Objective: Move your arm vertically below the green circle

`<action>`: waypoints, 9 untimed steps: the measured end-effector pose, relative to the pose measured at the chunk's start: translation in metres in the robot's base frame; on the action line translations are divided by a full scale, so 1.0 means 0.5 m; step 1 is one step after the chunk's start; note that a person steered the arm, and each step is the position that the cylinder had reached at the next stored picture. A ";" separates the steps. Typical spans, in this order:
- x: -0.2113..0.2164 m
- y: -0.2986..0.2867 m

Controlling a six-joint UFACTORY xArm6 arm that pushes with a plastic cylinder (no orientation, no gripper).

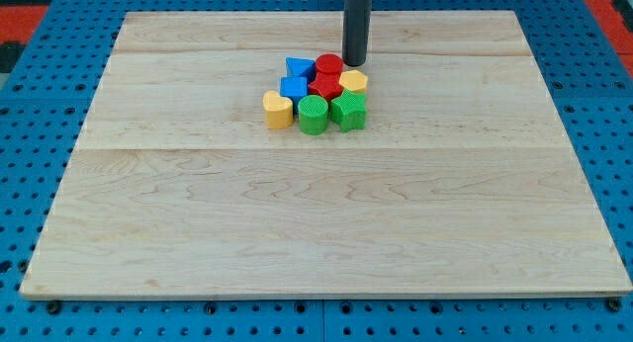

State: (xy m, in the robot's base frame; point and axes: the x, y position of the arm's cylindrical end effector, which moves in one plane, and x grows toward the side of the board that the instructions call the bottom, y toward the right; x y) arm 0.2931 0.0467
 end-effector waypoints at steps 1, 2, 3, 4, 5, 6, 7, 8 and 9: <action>0.000 0.000; 0.005 0.000; 0.004 0.005; 0.011 0.021; 0.022 0.116; 0.164 0.225; 0.293 0.158; 0.310 0.097; 0.334 0.097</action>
State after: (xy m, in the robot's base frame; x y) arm 0.4600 0.0949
